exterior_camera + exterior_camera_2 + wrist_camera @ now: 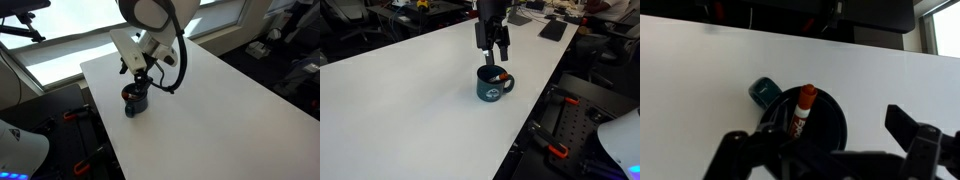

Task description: Remove the marker from the mug.

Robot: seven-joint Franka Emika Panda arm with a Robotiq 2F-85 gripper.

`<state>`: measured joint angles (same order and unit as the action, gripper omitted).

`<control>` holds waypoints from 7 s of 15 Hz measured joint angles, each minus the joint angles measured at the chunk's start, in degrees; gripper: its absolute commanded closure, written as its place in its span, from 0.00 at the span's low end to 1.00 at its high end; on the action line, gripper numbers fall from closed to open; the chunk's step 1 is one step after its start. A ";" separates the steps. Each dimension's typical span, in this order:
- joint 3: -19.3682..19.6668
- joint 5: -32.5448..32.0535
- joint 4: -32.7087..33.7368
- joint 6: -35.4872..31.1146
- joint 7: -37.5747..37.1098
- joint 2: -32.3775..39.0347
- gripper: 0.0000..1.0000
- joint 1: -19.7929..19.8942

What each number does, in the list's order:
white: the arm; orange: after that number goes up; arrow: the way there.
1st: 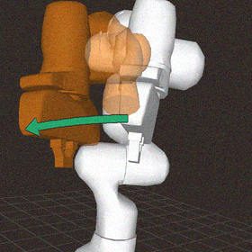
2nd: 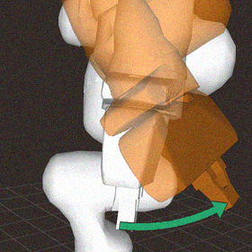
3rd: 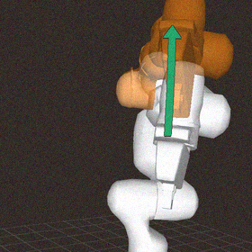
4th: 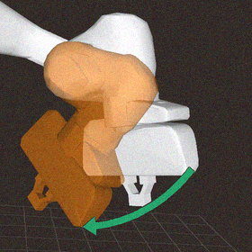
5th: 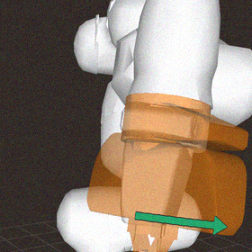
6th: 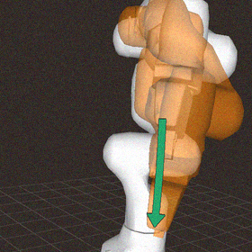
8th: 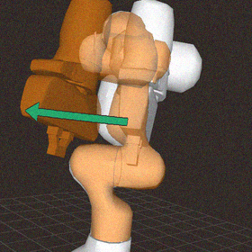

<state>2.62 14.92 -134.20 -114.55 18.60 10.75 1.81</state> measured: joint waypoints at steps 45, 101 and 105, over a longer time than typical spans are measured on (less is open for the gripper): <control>-0.02 0.06 0.25 0.09 0.24 6.38 0.95 3.94; 7.60 -1.65 0.47 -4.19 0.60 4.32 0.95 12.43; 7.38 -1.64 1.41 -4.17 0.63 5.04 0.95 12.90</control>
<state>10.00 13.28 -132.79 -118.72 19.23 15.78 14.72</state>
